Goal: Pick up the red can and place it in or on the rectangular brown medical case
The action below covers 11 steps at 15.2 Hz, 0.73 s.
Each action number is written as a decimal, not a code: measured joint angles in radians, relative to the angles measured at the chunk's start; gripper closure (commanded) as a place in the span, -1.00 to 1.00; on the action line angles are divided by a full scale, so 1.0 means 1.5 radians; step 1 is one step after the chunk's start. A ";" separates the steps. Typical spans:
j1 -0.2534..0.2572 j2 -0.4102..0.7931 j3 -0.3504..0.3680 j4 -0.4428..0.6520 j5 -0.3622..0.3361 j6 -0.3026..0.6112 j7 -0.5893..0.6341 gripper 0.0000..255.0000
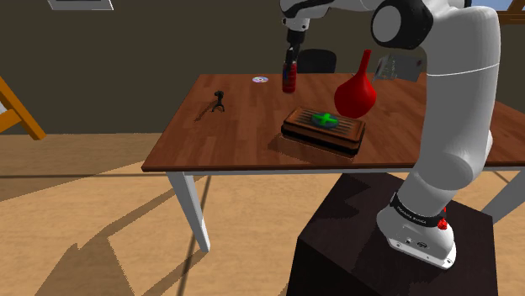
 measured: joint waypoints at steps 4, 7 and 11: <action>-0.003 -0.001 -0.001 0.033 -0.001 -0.034 0.003 1.00; -0.006 0.002 -0.001 0.064 -0.001 -0.061 0.005 1.00; -0.012 0.012 -0.002 0.118 0.001 -0.106 0.008 1.00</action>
